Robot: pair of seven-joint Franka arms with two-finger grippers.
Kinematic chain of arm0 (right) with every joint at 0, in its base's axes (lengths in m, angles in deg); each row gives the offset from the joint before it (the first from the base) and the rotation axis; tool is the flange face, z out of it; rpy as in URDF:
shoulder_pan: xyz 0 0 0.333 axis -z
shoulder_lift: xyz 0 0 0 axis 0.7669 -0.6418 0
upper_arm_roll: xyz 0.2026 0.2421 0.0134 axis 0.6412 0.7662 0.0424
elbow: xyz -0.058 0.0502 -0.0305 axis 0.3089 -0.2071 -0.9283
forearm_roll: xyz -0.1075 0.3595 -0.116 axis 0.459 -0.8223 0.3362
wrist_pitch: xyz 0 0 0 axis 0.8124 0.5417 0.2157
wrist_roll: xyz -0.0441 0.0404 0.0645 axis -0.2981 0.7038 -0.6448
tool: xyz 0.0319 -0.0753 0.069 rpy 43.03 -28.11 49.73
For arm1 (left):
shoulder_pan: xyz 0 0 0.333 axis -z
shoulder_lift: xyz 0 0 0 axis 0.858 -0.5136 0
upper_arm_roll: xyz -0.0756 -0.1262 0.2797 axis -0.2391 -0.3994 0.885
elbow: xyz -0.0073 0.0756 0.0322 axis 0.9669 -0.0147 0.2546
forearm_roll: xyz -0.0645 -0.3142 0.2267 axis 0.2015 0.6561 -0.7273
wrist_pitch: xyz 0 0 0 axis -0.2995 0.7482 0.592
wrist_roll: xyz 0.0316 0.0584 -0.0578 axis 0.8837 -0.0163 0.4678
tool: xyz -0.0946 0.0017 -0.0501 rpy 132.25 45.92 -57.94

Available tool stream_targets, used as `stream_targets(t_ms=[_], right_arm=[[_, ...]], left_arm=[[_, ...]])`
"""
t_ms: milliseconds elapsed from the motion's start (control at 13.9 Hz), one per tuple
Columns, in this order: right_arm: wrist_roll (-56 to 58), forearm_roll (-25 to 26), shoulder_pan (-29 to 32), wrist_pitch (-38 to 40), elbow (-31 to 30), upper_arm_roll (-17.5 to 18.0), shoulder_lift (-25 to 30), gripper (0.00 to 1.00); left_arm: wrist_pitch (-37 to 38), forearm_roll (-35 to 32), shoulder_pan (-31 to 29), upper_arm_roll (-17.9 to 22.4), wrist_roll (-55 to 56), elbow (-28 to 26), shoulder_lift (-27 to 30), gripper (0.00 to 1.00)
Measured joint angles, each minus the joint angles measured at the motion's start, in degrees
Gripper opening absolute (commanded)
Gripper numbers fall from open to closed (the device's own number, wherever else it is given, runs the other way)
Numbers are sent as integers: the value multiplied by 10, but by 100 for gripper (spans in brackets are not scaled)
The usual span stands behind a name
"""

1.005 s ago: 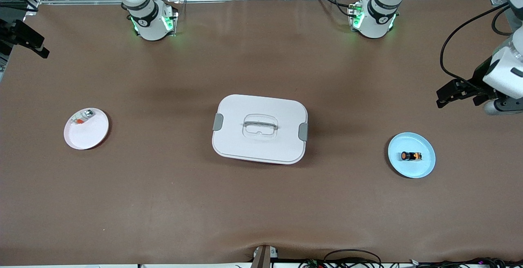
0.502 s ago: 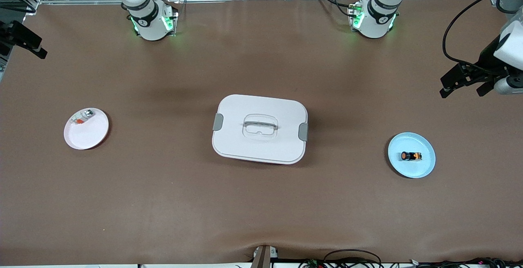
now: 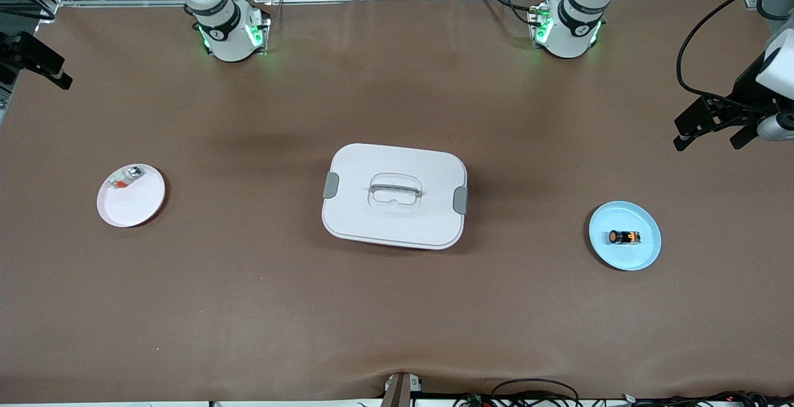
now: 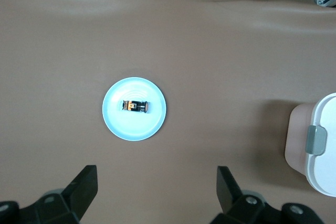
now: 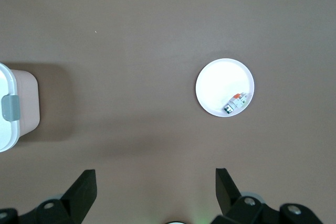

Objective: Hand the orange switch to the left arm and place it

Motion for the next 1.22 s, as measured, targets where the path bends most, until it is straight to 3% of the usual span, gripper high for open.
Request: stream_targets(t_ms=[1220], right_arm=[[1,0,0,4,0,2,-1,100]], left_arm=[[47,0,2,0,0,7,-10,100]])
